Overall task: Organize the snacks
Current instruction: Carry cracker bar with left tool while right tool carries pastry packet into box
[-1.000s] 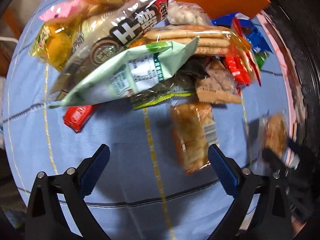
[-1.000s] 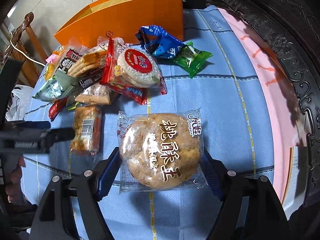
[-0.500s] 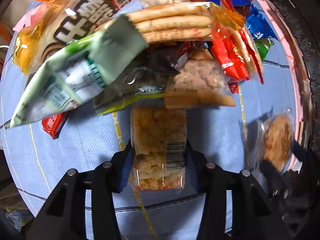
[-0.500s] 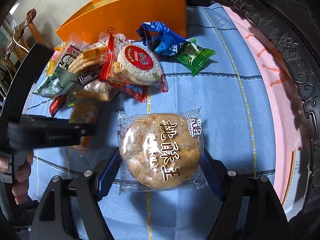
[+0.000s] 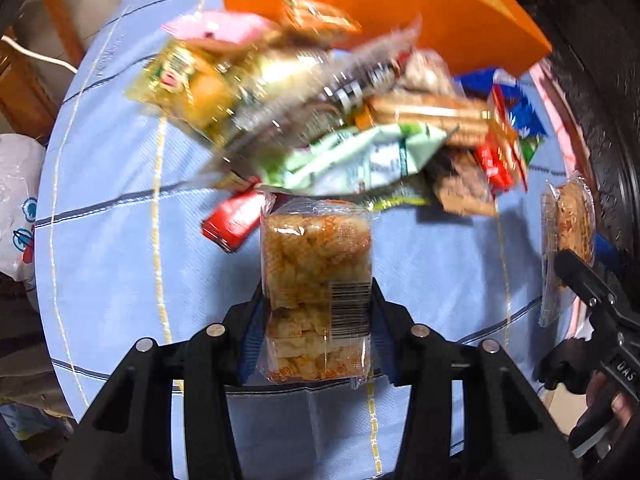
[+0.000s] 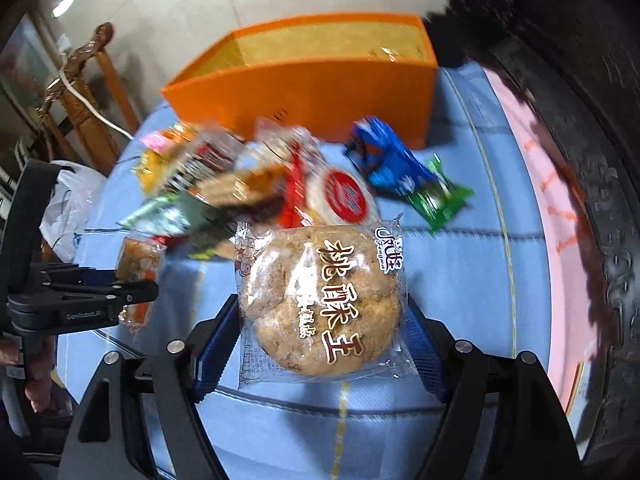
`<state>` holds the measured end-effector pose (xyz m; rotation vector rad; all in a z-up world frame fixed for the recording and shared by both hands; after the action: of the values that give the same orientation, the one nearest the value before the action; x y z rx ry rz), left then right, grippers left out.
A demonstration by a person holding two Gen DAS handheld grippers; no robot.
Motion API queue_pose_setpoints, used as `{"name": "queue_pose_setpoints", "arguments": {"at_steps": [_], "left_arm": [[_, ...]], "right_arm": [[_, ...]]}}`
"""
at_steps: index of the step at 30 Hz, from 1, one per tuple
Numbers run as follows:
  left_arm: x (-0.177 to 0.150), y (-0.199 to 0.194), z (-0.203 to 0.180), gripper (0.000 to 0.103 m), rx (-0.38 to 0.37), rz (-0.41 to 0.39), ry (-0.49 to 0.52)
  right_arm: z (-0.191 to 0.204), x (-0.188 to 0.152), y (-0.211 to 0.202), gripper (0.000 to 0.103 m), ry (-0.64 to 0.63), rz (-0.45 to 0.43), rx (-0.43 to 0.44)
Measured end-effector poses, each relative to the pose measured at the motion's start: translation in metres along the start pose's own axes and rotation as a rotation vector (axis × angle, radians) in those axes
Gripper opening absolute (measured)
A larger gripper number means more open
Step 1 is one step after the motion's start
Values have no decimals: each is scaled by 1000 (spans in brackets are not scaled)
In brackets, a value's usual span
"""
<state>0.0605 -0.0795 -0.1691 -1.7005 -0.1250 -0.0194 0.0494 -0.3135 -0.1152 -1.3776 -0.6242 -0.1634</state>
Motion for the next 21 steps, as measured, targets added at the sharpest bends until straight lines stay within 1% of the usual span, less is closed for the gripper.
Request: {"name": "queue_pose_setpoints", "arguments": {"at_steps": [1,6,10,13,15,17,19,21], "left_arm": [[-4,-7,9,45,-8,-3,-4],[27,-35,16,45,-26,-54,-11],[53,-68,9,45,-70,-136,5],[82,-95,1,45,-96,-202,14],[101,-104,-9,45,-100,-231,15],[125,-111,-24,45,-121,-254,13],[147,-116,-31,45,-111,-282,20],[175,-119,-40,45,-100,-308,26]], "right_arm": [[1,5,-3,78,-7,-11,2],[1,39,-20,78,-24,-81,1],[-17,79,-42,78,-8,-174,-19],[-30,108,-54,78,5,-234,-44],[-38,125,-58,78,14,-260,-52],[-47,144,-58,78,21,-283,-59],[-54,163,-54,78,25,-300,-63],[-63,178,-46,78,38,-307,-52]]}}
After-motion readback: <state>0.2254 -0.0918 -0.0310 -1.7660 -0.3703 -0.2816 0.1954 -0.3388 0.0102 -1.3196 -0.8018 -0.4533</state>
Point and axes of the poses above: each gripper's, at about its wrist camera, not at the fingertips, and y roughly the way its jaws point, z to its left, x to its top, the point moved 7 cm from there along y, roughly the way its jaws point, and after that the axes turned 13 degrees about -y, right-handed, at the moved point
